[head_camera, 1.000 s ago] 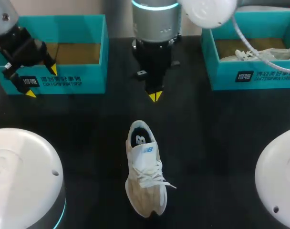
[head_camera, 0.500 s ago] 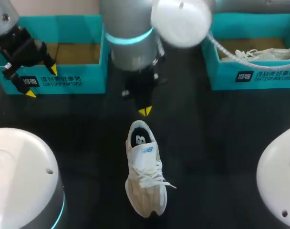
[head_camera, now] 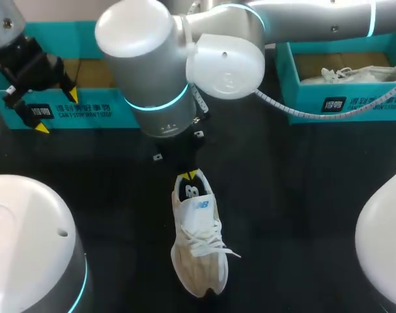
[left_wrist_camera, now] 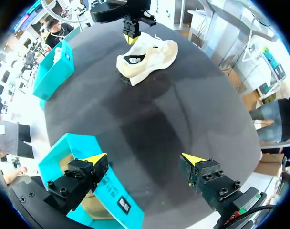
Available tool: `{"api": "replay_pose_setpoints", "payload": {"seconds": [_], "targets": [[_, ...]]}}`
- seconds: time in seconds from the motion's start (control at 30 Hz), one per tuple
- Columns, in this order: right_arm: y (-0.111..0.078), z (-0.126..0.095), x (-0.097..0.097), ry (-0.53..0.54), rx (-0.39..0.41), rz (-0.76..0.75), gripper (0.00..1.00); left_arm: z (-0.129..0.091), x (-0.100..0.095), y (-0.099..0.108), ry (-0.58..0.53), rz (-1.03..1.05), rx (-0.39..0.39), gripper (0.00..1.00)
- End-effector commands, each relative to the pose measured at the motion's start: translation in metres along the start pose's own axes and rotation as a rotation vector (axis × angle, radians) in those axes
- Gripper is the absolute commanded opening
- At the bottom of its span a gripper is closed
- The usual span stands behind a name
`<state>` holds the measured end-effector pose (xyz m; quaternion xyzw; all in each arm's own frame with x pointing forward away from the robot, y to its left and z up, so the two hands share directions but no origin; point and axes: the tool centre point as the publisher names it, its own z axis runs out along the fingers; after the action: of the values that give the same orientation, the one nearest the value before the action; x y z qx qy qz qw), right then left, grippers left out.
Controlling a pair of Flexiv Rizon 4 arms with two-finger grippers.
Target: Take the shoe out of the shoebox, open the shoe tongue, remove and reinsert the insole, then place the shoe into the shoebox
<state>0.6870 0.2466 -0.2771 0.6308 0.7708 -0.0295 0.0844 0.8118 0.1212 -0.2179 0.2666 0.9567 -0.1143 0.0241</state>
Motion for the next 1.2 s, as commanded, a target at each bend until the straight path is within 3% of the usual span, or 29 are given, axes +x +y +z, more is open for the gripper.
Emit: {"api": "replay_pose_setpoints", "payload": {"seconds": [0.03, 0.13, 0.5, 0.73, 1.2], "targets": [[-0.001, 0.000, -0.003, 0.007, -0.002, 0.000, 0.00, 0.000, 0.001, 0.000, 0.000, 0.000, -0.003, 1.00], [-0.001, 0.000, -0.003, 0.007, -0.002, 0.000, 0.00, 0.000, 0.001, 0.000, 0.000, 0.000, -0.003, 1.00], [-0.009, 0.047, 0.004, -0.092, -0.052, 0.068, 0.00, 0.000, 0.001, 0.000, 0.000, 0.000, -0.003, 1.00], [-0.011, 0.058, 0.000, -0.133, -0.092, 0.119, 0.00, 0.000, 0.001, 0.000, 0.000, 0.000, -0.003, 1.00], [-0.006, 0.092, -0.019, -0.153, -0.072, 0.168, 0.00, 0.000, 0.001, 0.000, 0.000, 0.000, -0.003, 1.00]]}}
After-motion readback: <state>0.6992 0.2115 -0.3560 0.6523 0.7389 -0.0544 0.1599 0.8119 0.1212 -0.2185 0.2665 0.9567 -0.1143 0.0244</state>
